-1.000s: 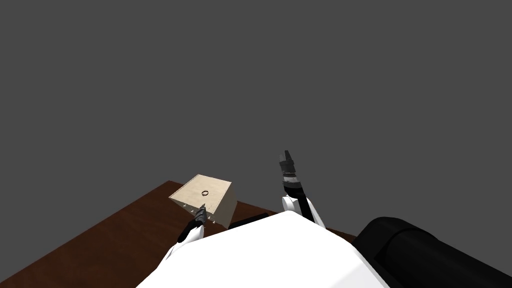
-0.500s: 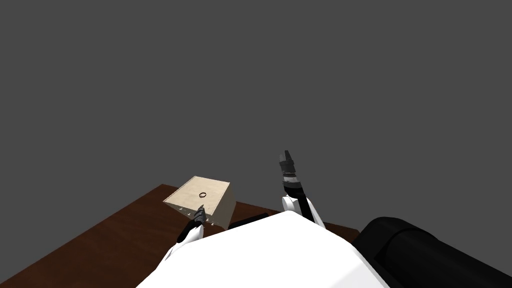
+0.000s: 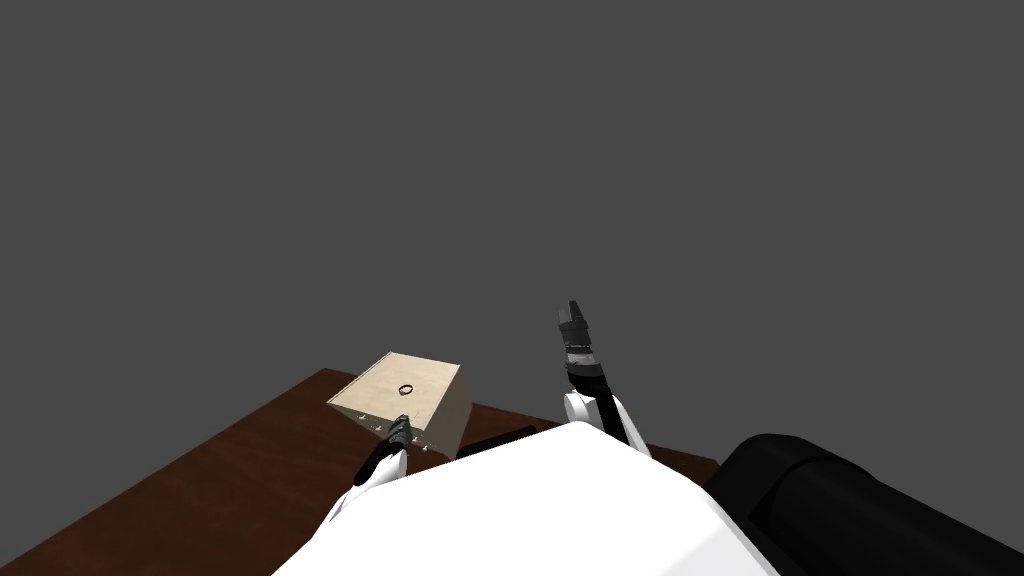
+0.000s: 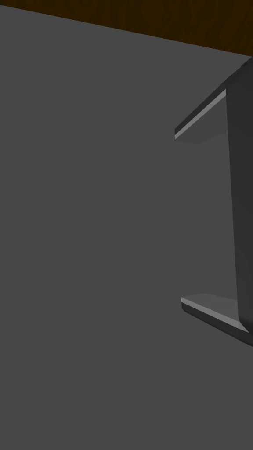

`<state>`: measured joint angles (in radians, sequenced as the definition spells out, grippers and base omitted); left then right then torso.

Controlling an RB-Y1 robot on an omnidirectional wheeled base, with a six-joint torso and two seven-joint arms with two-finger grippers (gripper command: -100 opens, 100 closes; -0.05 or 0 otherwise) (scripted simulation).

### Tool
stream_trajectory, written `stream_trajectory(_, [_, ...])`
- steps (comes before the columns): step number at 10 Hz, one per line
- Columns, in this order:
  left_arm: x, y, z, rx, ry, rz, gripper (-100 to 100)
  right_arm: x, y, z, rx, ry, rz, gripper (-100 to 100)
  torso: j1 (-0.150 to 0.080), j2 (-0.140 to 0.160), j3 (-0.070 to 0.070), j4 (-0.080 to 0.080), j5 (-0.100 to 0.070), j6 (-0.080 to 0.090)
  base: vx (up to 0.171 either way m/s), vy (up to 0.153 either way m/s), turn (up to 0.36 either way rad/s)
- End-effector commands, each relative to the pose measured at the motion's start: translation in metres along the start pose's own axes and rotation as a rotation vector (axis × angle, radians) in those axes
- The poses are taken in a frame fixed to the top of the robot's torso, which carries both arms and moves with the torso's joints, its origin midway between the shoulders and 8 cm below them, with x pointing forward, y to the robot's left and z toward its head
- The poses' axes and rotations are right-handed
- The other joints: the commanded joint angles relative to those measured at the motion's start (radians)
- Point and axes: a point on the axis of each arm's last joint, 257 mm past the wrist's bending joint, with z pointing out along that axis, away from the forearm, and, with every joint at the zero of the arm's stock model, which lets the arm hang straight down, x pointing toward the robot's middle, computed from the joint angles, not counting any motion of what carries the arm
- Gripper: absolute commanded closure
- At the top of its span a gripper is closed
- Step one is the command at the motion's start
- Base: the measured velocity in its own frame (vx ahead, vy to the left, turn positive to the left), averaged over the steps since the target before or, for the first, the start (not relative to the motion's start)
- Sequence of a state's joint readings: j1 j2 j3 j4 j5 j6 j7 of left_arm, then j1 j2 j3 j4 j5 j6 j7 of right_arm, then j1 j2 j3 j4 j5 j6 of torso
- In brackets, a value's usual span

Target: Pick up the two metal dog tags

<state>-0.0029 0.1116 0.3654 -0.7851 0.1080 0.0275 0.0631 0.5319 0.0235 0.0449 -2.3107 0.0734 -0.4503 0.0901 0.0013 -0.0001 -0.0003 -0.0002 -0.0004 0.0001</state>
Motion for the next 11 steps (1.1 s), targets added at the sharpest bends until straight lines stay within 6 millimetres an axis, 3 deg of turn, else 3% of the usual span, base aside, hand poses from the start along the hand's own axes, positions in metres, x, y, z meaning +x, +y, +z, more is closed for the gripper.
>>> stream_trajectory(1, [0.0, 0.0, 0.0, 0.0, 0.0, 0.0, 0, 0.0, 0.0, 0.0, 0.0, 0.0, 0.0, 0, 0.0, 0.0, 0.0, 0.0, 0.0, 0.0, 0.0, 0.0, 0.0])
stream_trajectory(2, [0.006, -0.001, -0.003, -0.001, 0.016, 0.019, 100, 0.0, 0.0, 0.0, 0.0, 0.0, 0.0, 0, 0.0, 0.0, 0.0, 0.0, 0.0, 0.0, 0.024, -0.008, 0.172])
stream_trajectory(10, [0.027, -0.002, -0.014, -0.004, 0.063, 0.062, 100, 0.0, 0.0, 0.0, 0.0, 0.0, 0.0, 0, -0.001, 0.0, 0.0, 0.0, 0.0, 0.0, 0.019, -0.012, 0.1])
stream_trajectory(11, [0.027, -0.002, -0.014, -0.005, 0.064, 0.063, 0, 0.0, 0.0, 0.0, 0.0, 0.0, 0.0, 0, -0.001, 0.0, 0.0, 0.0, 0.0, 0.0, 0.0, 0.0, 0.0])
